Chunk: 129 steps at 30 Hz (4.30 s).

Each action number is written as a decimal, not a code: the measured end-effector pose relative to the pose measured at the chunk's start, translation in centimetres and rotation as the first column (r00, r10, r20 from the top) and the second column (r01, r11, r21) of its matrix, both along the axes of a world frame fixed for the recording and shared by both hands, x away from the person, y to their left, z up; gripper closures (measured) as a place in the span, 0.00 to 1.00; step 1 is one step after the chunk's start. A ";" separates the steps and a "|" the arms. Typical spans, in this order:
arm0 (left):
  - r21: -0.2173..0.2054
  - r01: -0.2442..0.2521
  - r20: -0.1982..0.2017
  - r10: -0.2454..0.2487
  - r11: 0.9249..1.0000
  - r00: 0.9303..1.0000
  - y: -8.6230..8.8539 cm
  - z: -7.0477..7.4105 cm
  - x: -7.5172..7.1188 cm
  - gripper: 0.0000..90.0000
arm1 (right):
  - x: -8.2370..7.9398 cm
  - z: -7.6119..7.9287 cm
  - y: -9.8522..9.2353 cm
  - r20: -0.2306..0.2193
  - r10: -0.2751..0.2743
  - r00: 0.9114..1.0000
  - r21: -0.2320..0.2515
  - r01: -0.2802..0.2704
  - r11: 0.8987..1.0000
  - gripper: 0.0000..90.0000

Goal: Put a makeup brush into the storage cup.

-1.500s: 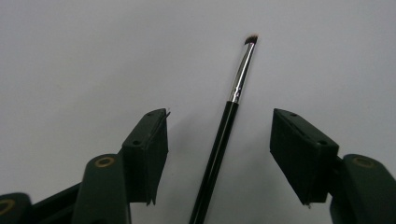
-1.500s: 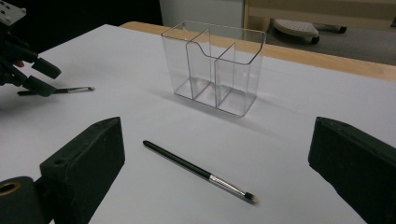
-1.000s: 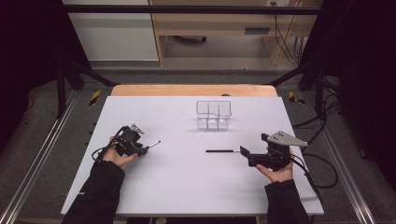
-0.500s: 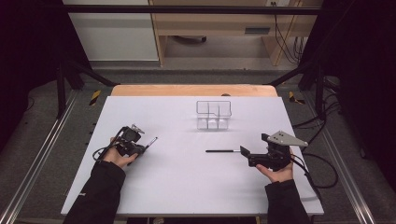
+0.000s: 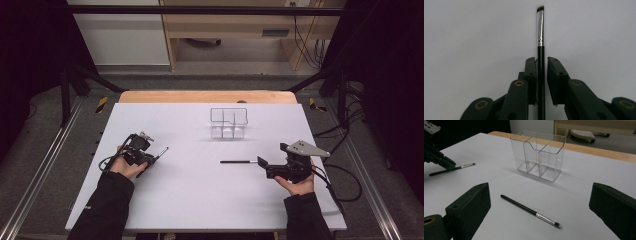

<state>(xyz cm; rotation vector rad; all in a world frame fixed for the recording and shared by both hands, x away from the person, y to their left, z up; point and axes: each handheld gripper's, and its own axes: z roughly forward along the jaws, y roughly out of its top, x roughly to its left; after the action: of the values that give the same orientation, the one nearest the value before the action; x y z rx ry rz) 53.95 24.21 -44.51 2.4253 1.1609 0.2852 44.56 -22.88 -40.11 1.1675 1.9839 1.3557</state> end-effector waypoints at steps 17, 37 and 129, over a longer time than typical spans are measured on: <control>0.071 0.055 -0.096 -0.048 0.996 0.994 -1.1 -0.2 1.8 0.80 | 0.0 0.1 -0.1 -0.003 0.004 1.000 0.003 -0.004 1.000 0.05; 0.091 0.026 -0.088 -0.018 0.996 0.996 -1.2 -0.2 1.6 0.93 | 0.1 -0.1 -0.1 -0.014 0.007 1.000 0.001 -0.007 1.000 0.04; -0.383 0.088 0.407 0.083 0.919 0.910 -6.7 6.2 -8.8 0.93 | 1.1 1.5 5.8 -0.020 0.059 0.998 0.120 -0.056 0.991 0.05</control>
<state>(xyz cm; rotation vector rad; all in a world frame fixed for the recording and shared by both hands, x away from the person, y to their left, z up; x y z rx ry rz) 45.16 17.54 -38.32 1.8905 0.9162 0.4901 45.66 -17.04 -38.58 1.1925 1.9910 1.5145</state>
